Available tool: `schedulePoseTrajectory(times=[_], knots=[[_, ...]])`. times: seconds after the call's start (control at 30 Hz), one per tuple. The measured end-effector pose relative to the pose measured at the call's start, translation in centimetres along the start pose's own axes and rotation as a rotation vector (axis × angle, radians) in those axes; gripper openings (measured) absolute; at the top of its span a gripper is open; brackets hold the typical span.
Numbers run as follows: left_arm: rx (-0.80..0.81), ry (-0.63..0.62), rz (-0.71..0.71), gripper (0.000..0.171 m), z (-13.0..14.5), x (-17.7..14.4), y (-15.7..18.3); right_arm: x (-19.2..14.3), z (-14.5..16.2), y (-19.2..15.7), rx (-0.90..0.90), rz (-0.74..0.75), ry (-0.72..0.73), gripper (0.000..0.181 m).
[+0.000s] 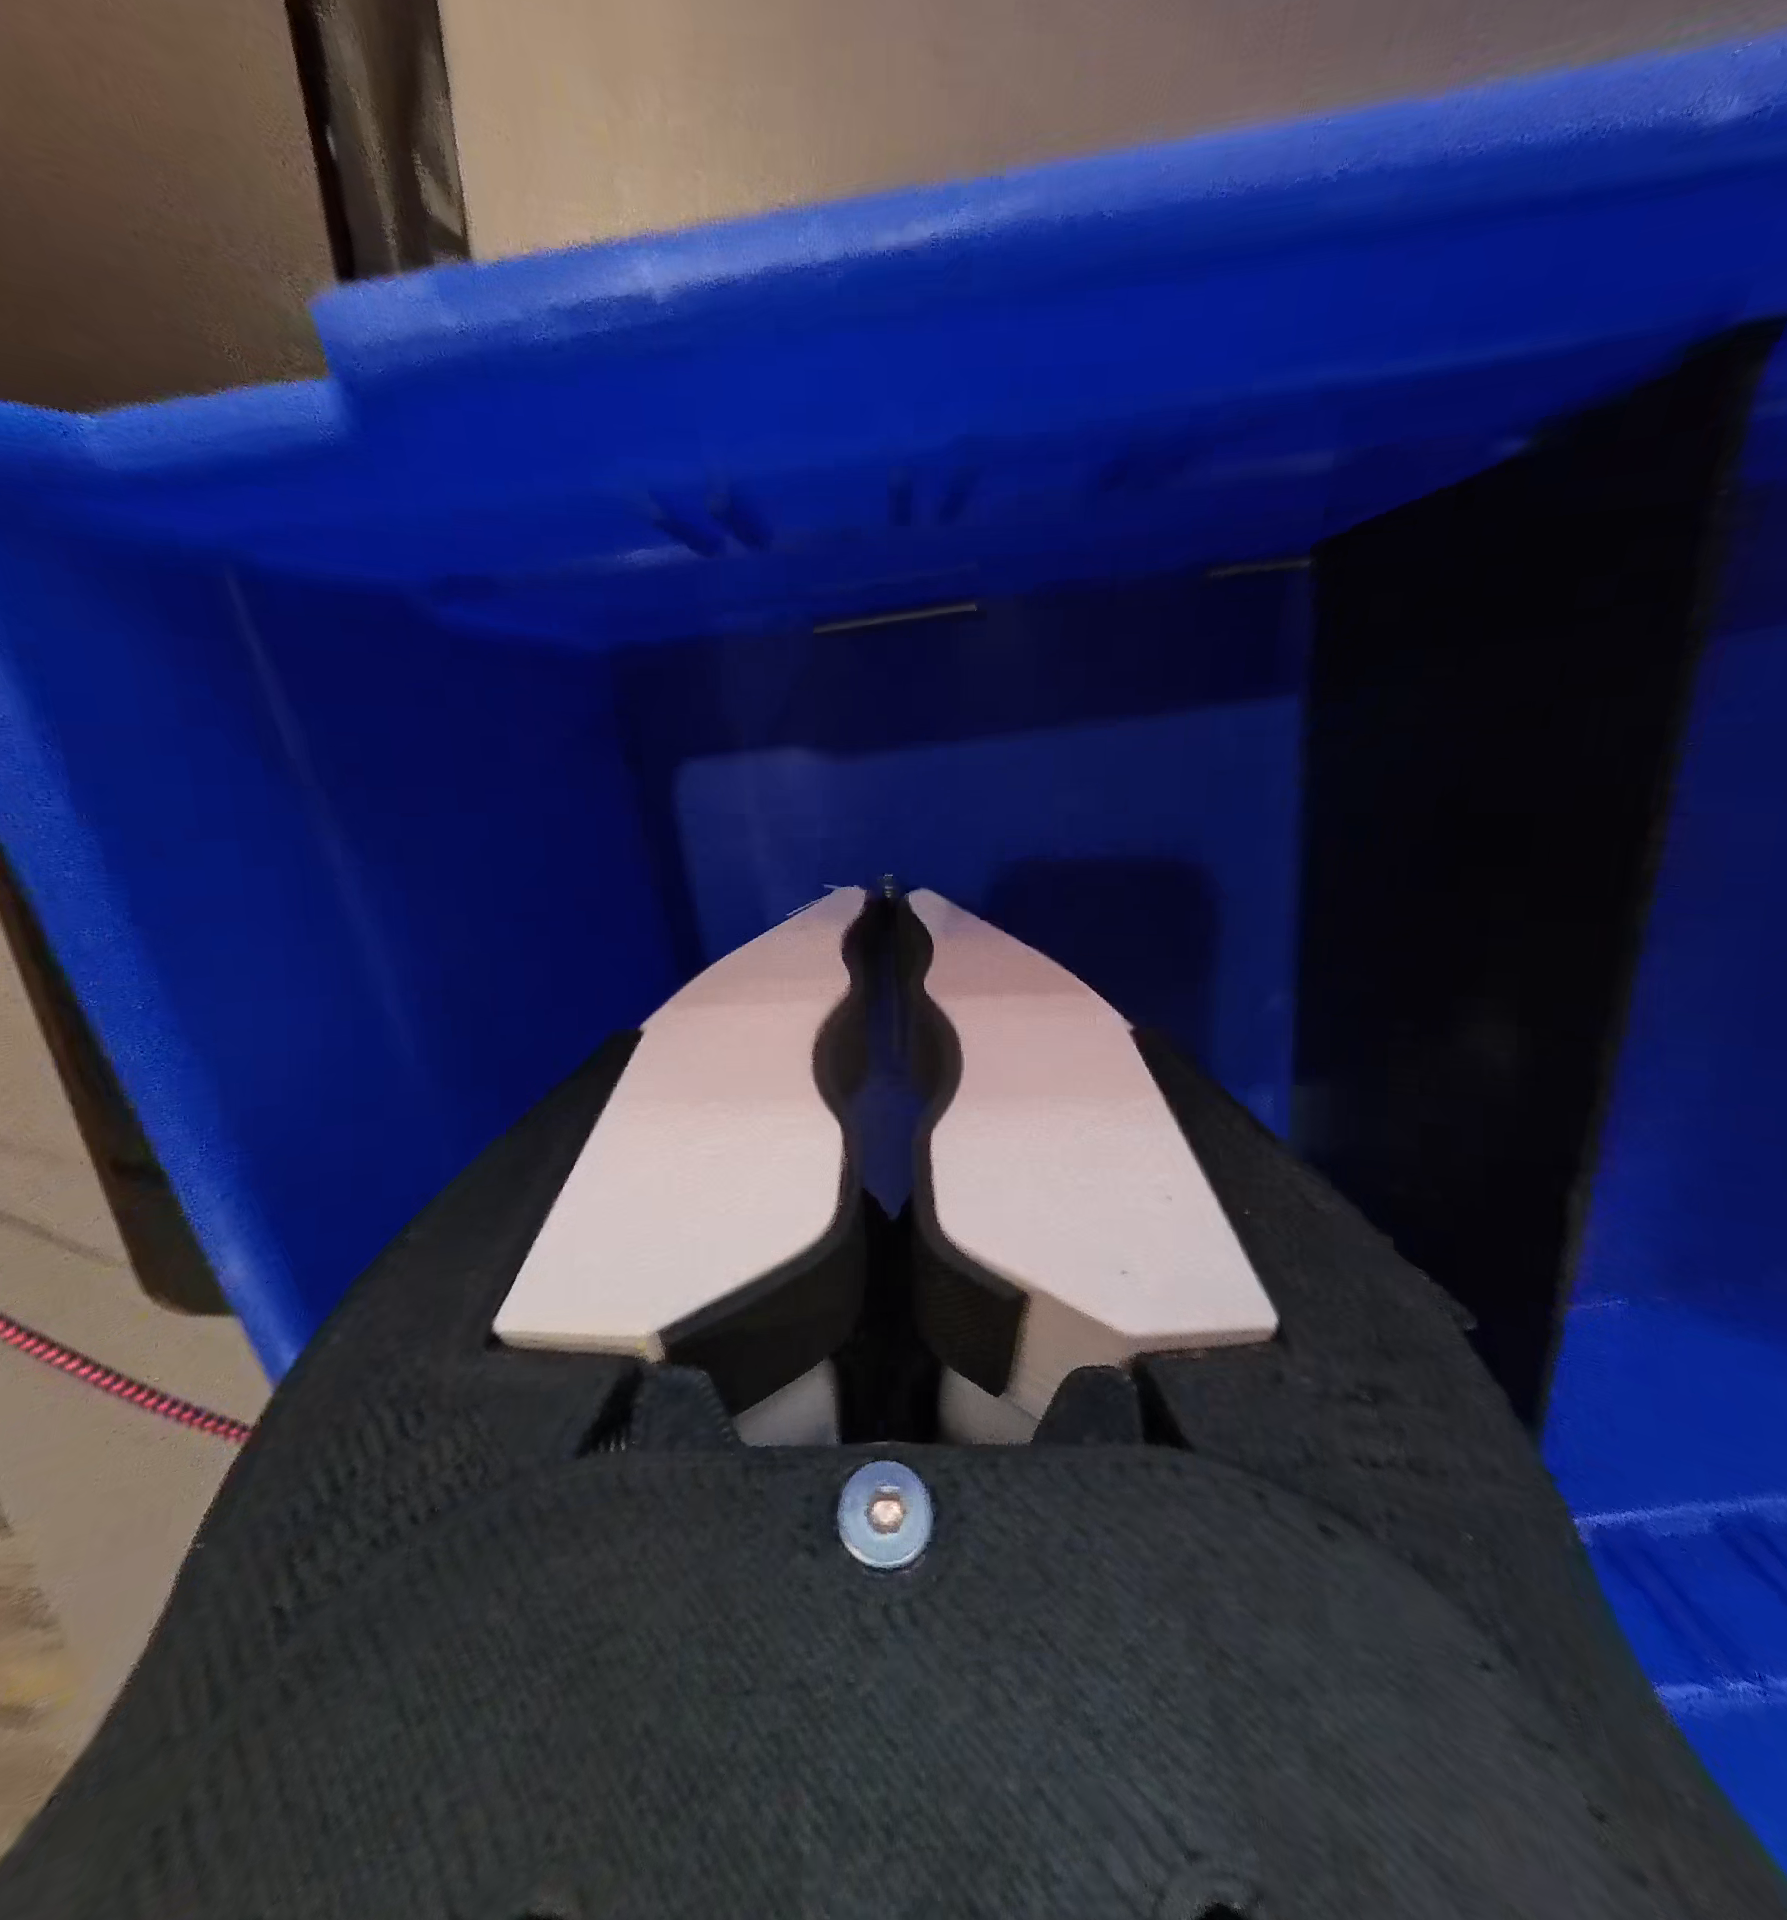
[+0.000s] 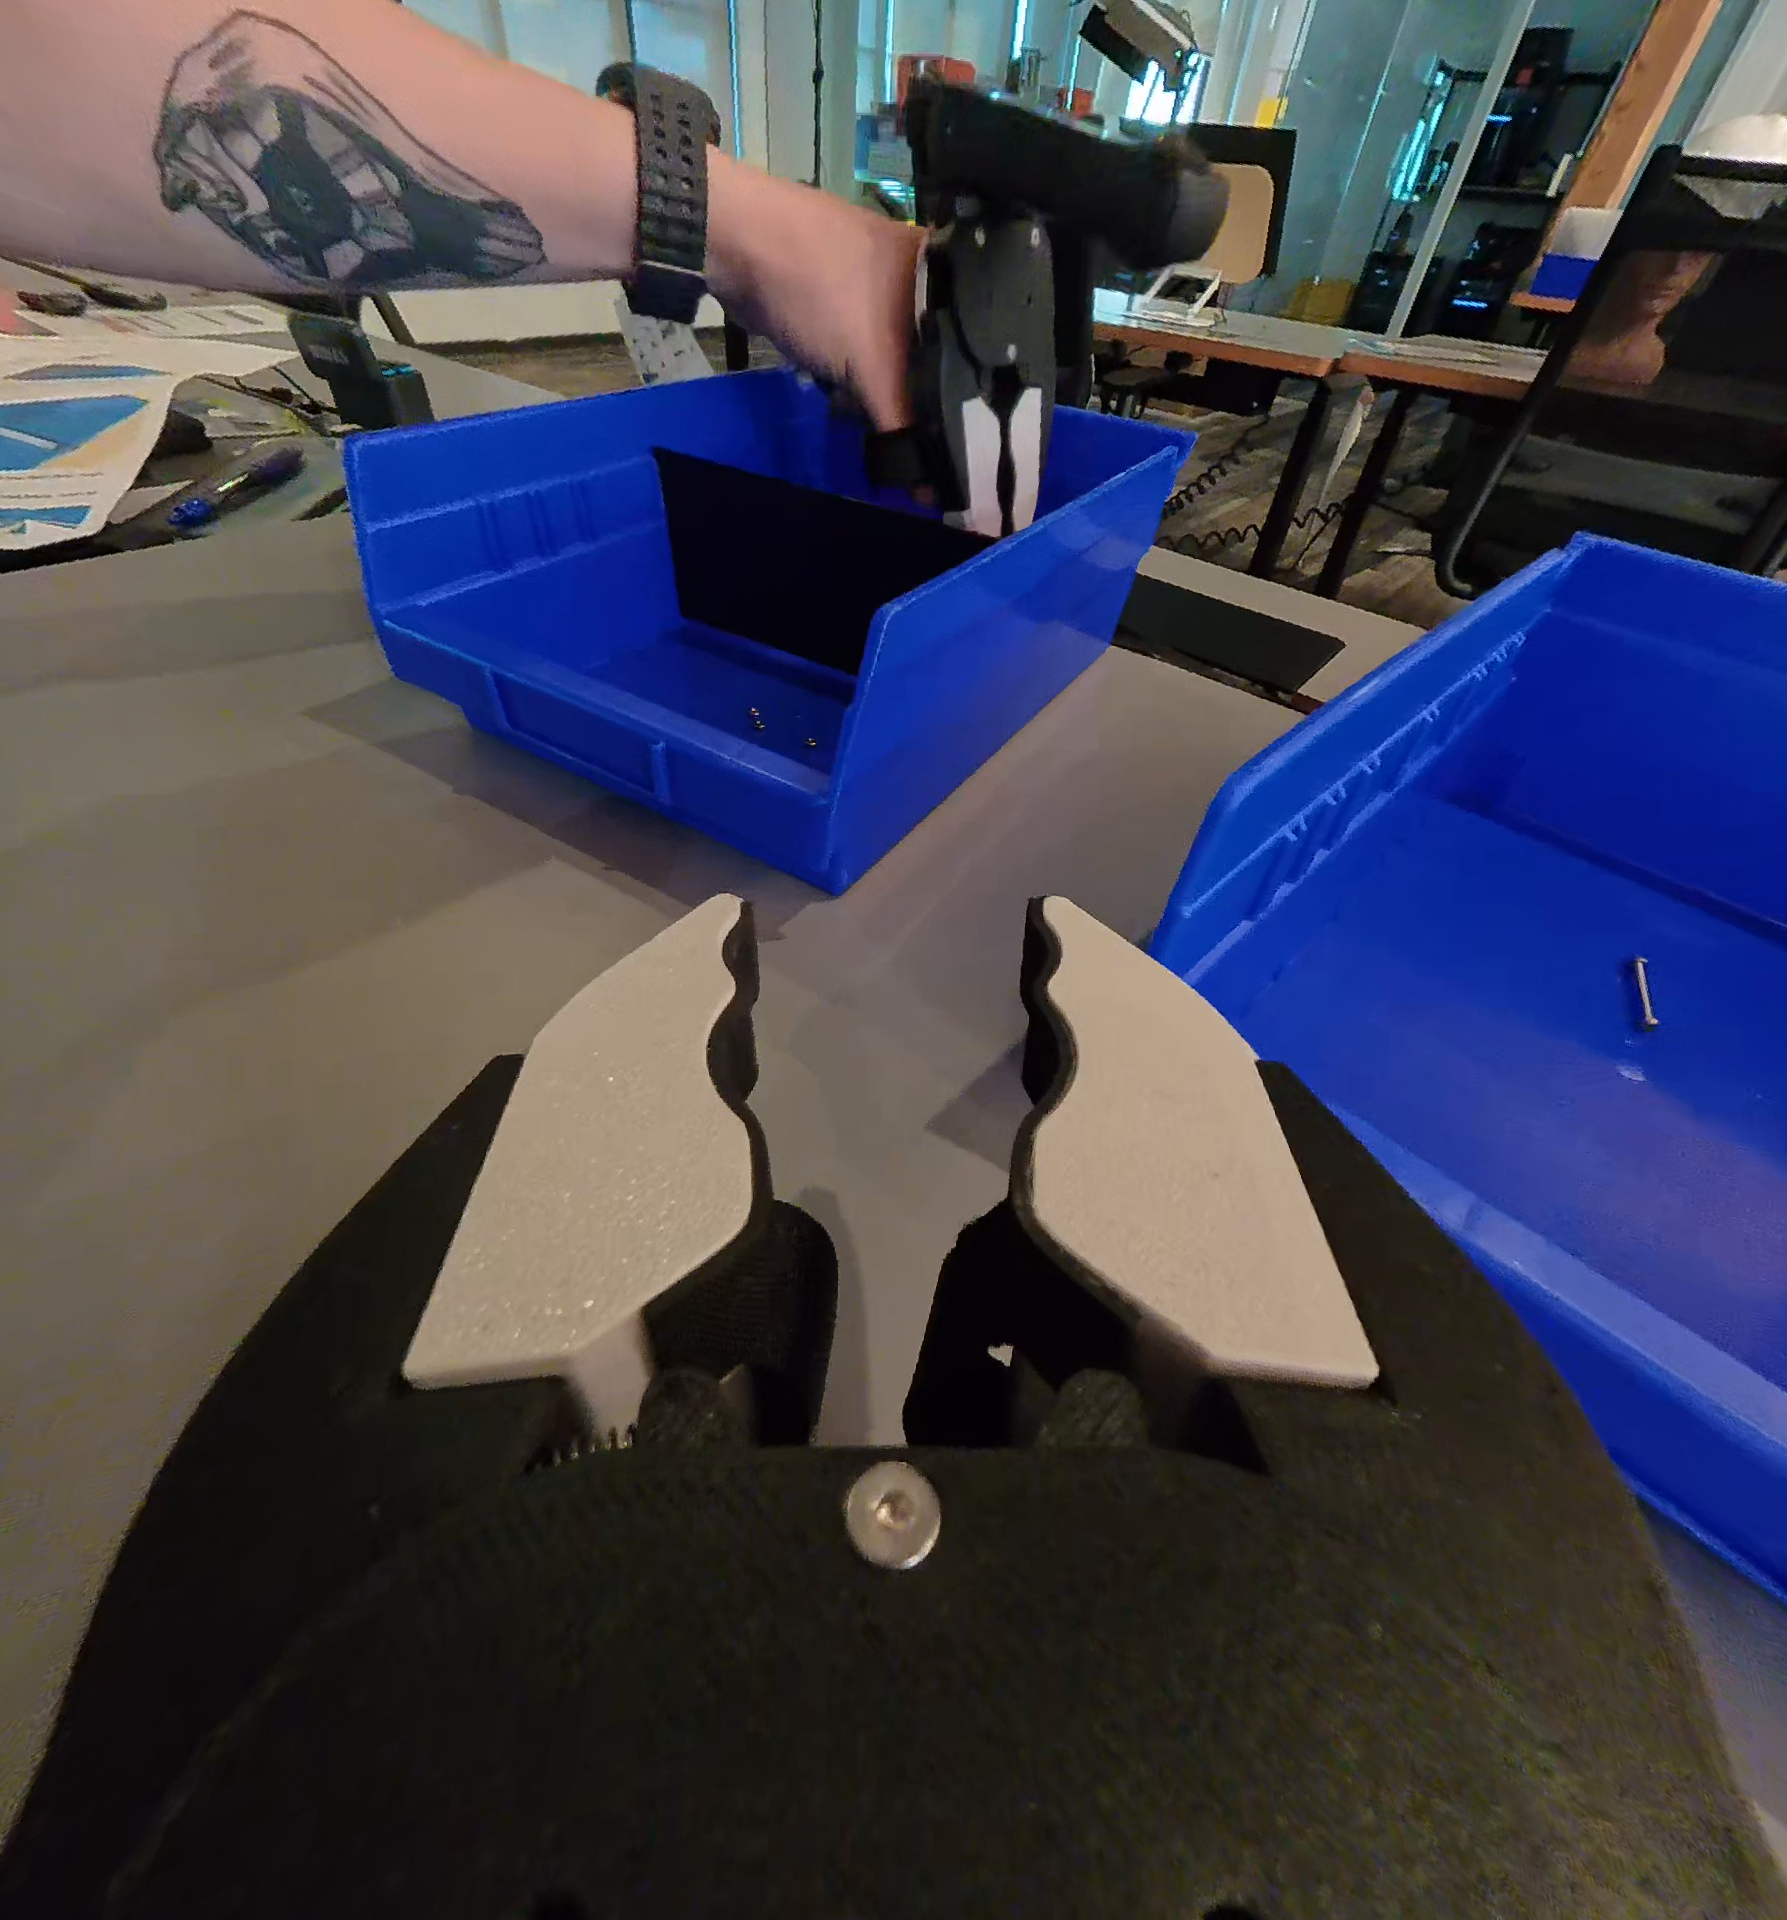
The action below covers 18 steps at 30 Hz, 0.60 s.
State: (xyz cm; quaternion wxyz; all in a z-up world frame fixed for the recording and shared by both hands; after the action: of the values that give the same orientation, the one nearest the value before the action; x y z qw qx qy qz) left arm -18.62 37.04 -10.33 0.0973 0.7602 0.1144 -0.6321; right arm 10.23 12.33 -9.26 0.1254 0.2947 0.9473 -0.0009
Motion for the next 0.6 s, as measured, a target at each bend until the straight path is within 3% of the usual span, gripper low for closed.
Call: schedulePoseTrajectory(times=[0.3, 0.47, 0.6], knots=[[-0.059, 0.18, -0.013, 0.003, -1.9, -7.1, 3.6, 0.1, -0.9, -0.2, 0.03, -0.035, 0.007, 0.049], [-0.081, 0.257, -0.044, 0.002, -2.8, -12.0, 7.8, -0.2, -1.9, -1.1, 0.026, -0.055, 0.021, 0.049], [-0.158, 0.429, -0.069, 0.002, -3.3, -15.3, 12.6, -0.6, -2.2, -2.0, 0.078, -0.1, 0.001, 0.049]])
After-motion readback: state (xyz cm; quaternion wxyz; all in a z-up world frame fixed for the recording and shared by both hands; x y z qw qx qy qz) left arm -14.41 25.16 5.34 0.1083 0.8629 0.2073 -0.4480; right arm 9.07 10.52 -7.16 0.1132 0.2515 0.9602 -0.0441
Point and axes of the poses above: each gripper's, where its closed fingertips meet, x out along the fingers, z out of its underside, y = z × x across the jaws, the point moved 7 cm from there along -x, back along the fingers, and after that the axes turned 3 degrees about -y, right-handed, at the moved point
